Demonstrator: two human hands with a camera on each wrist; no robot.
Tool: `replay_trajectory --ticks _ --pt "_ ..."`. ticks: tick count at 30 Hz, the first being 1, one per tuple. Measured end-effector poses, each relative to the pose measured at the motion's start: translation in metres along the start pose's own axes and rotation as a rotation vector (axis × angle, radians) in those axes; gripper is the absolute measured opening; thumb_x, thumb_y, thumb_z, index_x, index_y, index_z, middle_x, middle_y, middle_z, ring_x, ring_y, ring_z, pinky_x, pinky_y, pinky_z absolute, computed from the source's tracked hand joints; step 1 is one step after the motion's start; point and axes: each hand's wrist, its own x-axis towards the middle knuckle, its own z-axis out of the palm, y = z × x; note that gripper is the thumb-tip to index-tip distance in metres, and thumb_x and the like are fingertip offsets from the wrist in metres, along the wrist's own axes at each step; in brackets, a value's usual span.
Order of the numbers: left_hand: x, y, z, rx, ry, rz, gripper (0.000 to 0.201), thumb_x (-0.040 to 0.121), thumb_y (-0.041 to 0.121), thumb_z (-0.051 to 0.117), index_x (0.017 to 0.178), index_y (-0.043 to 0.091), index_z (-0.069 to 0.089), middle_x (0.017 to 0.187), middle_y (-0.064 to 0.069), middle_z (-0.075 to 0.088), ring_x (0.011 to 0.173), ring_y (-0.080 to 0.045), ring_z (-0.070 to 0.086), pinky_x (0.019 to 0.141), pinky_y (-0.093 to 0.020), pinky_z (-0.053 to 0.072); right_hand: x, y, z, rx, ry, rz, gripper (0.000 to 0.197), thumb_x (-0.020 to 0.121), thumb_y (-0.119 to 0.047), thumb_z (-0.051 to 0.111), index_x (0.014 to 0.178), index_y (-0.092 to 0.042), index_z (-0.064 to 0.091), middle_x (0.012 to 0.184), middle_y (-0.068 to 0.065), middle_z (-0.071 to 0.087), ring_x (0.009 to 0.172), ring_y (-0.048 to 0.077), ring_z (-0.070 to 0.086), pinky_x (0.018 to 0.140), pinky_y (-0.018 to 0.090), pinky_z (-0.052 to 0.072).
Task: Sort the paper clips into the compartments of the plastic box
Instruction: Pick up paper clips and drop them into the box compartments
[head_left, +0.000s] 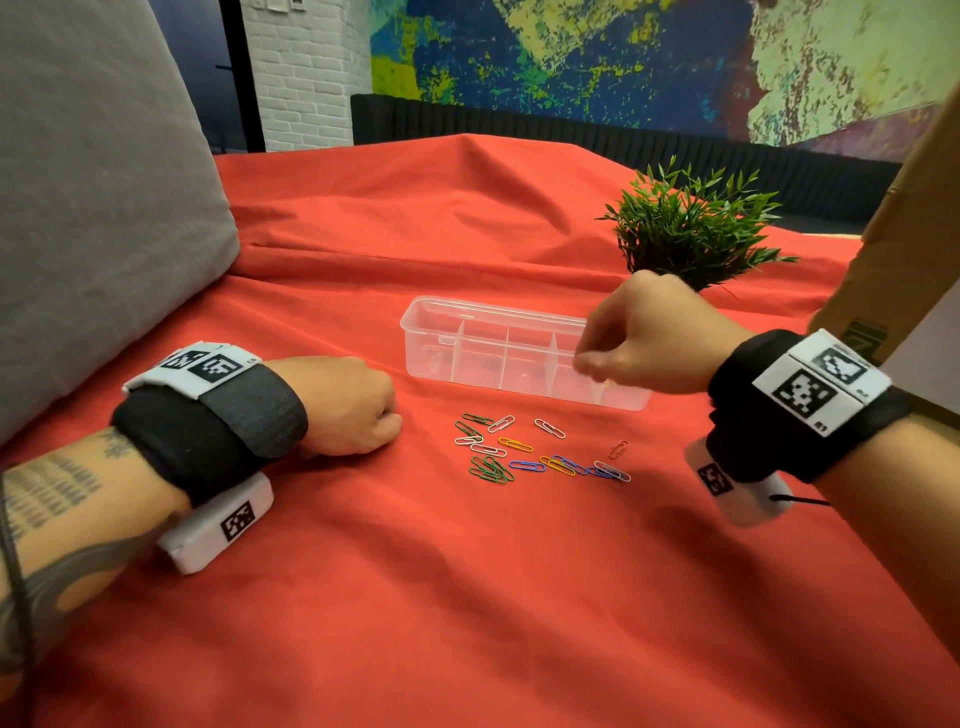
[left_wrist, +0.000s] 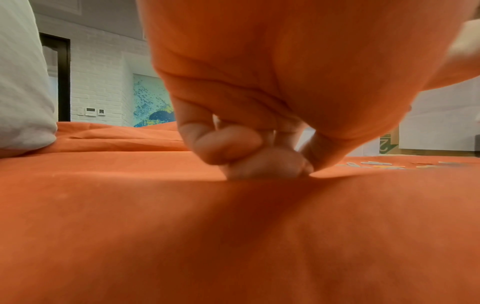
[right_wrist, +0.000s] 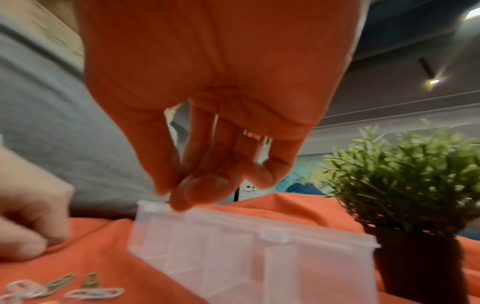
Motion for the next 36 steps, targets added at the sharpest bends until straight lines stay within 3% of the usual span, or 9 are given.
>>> replay_trajectory --ticks 4,7,12,18,23,26,29,33,36 --pt "0.000 0.001 0.001 0.013 -0.001 -0.007 0.041 0.104 0.039 0.040 0.079 0.014 0.062 0.099 -0.018 0.078 0.080 -0.033 0.061 0.082 -0.036 0.054 -0.009 -0.022 0.016 -0.118 -0.278 -0.089 0.010 0.072 -0.035 0.073 0.078 -0.029 0.078 0.072 -0.014 0.075 0.069 0.002 0.067 0.066 0.022 0.051" --pt "-0.001 0.002 0.000 0.016 0.001 -0.018 0.044 0.104 0.039 0.040 0.085 0.010 0.067 0.100 -0.019 0.078 0.081 -0.033 0.060 0.079 -0.035 0.051 -0.014 -0.029 0.030 -0.168 -0.389 -0.114 0.014 0.074 -0.031 0.075 0.087 -0.027 0.079 0.080 -0.012 0.076 0.072 0.006 0.065 0.070 0.024 0.056" --pt "-0.001 0.001 0.000 -0.003 -0.012 -0.023 0.045 0.104 0.040 0.040 0.086 0.009 0.067 0.089 -0.016 0.074 0.080 -0.034 0.062 0.083 -0.037 0.056 -0.014 -0.031 0.048 -0.189 -0.406 -0.070 0.014 0.068 -0.023 0.073 0.082 -0.023 0.077 0.072 -0.006 0.071 0.072 0.017 0.066 0.069 0.041 0.062" --pt "-0.001 0.000 0.000 -0.007 -0.017 -0.015 0.047 0.103 0.041 0.040 0.088 0.006 0.069 0.092 -0.016 0.080 0.088 -0.037 0.072 0.084 -0.037 0.058 -0.009 -0.039 0.053 -0.281 -0.470 -0.094 0.021 0.066 -0.018 0.063 0.082 -0.012 0.075 0.079 0.009 0.074 0.078 0.028 0.069 0.065 0.044 0.063" --pt "0.000 -0.002 0.002 -0.009 -0.010 0.002 0.046 0.102 0.041 0.040 0.084 0.009 0.067 0.093 -0.017 0.080 0.090 -0.039 0.073 0.086 -0.041 0.060 -0.011 -0.034 0.049 -0.154 -0.469 -0.032 0.017 0.070 -0.016 0.066 0.083 -0.019 0.076 0.077 -0.003 0.074 0.076 0.018 0.067 0.074 0.039 0.061" --pt "0.000 -0.002 0.002 0.000 -0.009 0.007 0.044 0.103 0.040 0.040 0.084 0.010 0.067 0.094 -0.018 0.079 0.091 -0.040 0.072 0.087 -0.041 0.060 -0.007 -0.023 0.035 -0.074 -0.396 0.002 0.018 0.070 -0.016 0.068 0.082 -0.023 0.079 0.069 -0.008 0.073 0.063 0.006 0.063 0.069 0.030 0.058" --pt "0.000 0.000 0.001 0.014 -0.006 0.014 0.042 0.104 0.040 0.041 0.079 0.014 0.062 0.097 -0.019 0.078 0.093 -0.040 0.072 0.087 -0.040 0.059 0.002 -0.006 0.014 0.001 -0.221 0.048 0.016 0.069 -0.017 0.070 0.077 -0.025 0.080 0.060 -0.009 0.073 0.054 -0.003 0.063 0.062 0.021 0.051" --pt "0.001 -0.001 0.002 0.017 -0.007 0.015 0.043 0.103 0.040 0.039 0.078 0.013 0.062 0.092 -0.017 0.080 0.089 -0.038 0.073 0.084 -0.038 0.059 0.012 0.016 -0.007 0.071 0.064 0.154 0.012 0.076 -0.014 0.072 0.072 -0.022 0.080 0.063 -0.006 0.072 0.056 0.003 0.064 0.061 0.015 0.046" --pt "0.002 -0.003 0.004 0.012 0.000 0.018 0.044 0.102 0.041 0.039 0.078 0.012 0.062 0.090 -0.016 0.081 0.088 -0.038 0.073 0.084 -0.038 0.060 0.022 0.037 -0.004 0.042 0.175 0.254 0.020 0.077 -0.015 0.071 0.062 -0.028 0.073 0.069 -0.002 0.071 0.071 0.014 0.066 0.074 0.019 0.046"
